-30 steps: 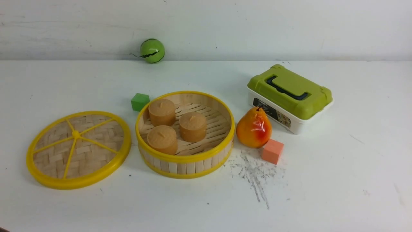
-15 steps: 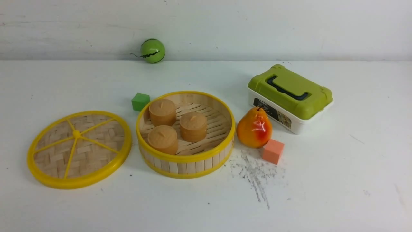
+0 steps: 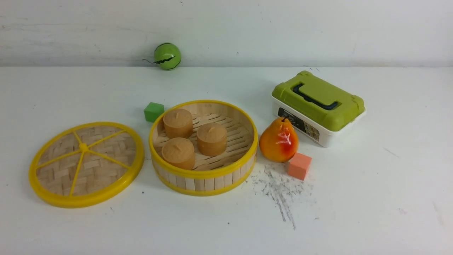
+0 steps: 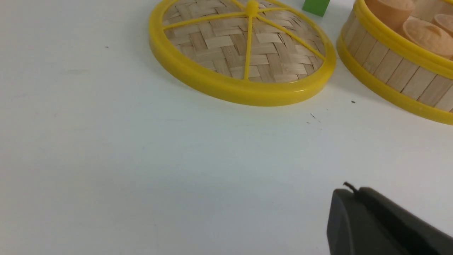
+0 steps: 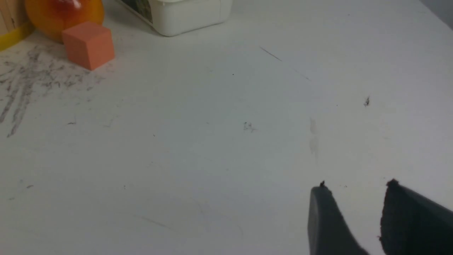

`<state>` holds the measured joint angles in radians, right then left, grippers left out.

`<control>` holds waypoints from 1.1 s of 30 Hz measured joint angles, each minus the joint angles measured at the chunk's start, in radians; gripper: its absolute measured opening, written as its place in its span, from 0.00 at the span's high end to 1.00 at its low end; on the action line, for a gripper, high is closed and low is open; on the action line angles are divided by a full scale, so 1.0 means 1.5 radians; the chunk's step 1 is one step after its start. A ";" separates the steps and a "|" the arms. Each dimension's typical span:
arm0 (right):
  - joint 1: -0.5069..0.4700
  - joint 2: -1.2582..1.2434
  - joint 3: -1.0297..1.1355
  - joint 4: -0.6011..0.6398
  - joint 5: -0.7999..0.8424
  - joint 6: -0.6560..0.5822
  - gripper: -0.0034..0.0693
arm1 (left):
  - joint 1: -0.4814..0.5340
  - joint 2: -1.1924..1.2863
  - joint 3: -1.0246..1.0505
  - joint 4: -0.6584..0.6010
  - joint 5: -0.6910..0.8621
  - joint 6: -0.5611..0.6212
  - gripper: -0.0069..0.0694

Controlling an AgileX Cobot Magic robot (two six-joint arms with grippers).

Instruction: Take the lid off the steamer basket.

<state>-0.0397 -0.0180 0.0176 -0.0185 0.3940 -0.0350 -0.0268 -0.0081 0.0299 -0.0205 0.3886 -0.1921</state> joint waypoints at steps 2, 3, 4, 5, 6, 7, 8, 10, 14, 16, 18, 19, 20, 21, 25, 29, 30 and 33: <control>0.000 0.000 0.000 0.000 0.000 0.000 0.62 | 0.000 0.000 0.000 0.000 0.000 0.000 0.93; 0.000 0.000 0.000 0.000 0.000 0.000 0.62 | 0.000 0.000 0.000 0.000 0.000 0.000 0.93; 0.000 0.000 0.000 0.000 0.000 0.000 0.62 | 0.000 0.000 0.000 0.000 0.000 0.000 0.93; 0.000 0.000 0.000 0.000 0.000 0.000 0.62 | 0.000 0.000 0.000 0.000 0.000 0.000 0.93; 0.000 0.000 0.000 0.000 0.000 0.000 0.62 | 0.000 0.000 0.000 0.000 0.000 0.000 0.92; 0.000 0.000 0.000 0.000 0.000 0.000 0.62 | 0.000 0.000 0.000 0.000 0.000 0.000 0.92; 0.000 0.000 0.000 0.000 0.000 0.000 0.62 | 0.000 0.000 0.000 0.000 0.000 0.000 0.92; 0.000 0.000 0.000 0.000 0.000 0.000 0.62 | 0.000 0.000 0.000 0.000 0.000 0.000 0.92; 0.000 0.000 0.000 0.000 0.000 0.000 0.62 | 0.000 0.000 0.000 0.001 0.000 0.000 0.92; 0.000 0.000 0.000 0.000 0.000 0.000 0.62 | 0.000 0.000 0.000 0.001 0.000 0.000 0.92; 0.000 0.000 0.000 0.000 0.000 0.000 0.62 | 0.000 0.000 0.000 0.001 0.000 0.000 0.92; 0.000 0.000 0.000 0.000 0.000 0.000 0.62 | 0.000 0.000 0.000 0.001 0.000 0.000 0.92; 0.000 0.000 0.000 0.000 0.000 0.000 0.62 | 0.000 0.000 0.000 0.001 0.000 0.000 0.91; 0.000 0.000 0.000 0.000 0.000 0.000 0.62 | 0.000 0.000 0.000 0.001 0.000 0.000 0.91; 0.000 0.000 0.000 0.000 0.000 0.000 0.62 | 0.000 0.000 0.000 0.001 0.000 0.000 0.91; 0.000 0.000 0.000 0.000 0.000 0.000 0.62 | 0.000 0.000 0.000 0.001 0.000 0.000 0.91; 0.000 0.000 0.000 0.000 0.000 0.000 0.62 | 0.000 0.000 0.000 0.001 0.000 0.000 0.91; 0.000 0.000 0.000 0.000 0.000 0.000 0.62 | 0.000 0.000 0.000 0.001 0.000 0.000 0.91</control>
<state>-0.0397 -0.0180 0.0176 -0.0185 0.3940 -0.0350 -0.0268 -0.0081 0.0299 -0.0194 0.3892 -0.1921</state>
